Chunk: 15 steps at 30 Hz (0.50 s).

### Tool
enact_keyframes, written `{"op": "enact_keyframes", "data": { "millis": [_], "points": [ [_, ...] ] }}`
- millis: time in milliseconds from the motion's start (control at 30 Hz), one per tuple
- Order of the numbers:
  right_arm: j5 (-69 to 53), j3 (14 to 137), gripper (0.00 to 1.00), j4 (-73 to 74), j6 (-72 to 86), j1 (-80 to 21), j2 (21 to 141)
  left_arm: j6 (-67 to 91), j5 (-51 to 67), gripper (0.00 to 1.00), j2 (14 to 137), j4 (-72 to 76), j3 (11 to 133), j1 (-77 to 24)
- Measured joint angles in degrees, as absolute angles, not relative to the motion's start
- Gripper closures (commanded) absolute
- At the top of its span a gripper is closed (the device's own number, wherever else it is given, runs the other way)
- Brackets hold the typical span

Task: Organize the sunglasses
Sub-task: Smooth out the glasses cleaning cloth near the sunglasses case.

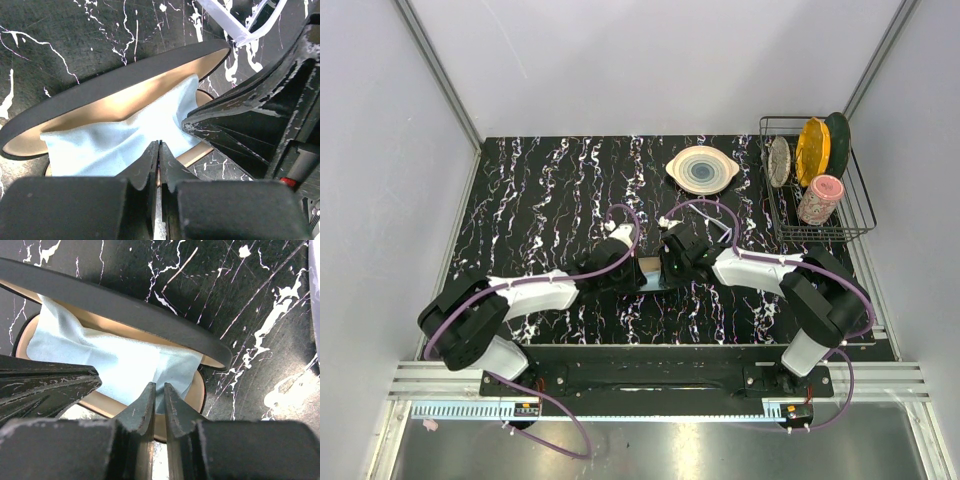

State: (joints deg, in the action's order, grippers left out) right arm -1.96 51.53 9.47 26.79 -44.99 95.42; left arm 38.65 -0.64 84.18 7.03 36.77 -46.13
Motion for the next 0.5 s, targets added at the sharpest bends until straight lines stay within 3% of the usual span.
{"op": "enact_keyframes", "data": {
  "millis": [500],
  "points": [
    [-0.99,51.53,0.85,9.69,27.03,-45.28,95.79,41.01,-6.94,0.99,86.46,8.01,35.81,-46.19]
  ]
}}
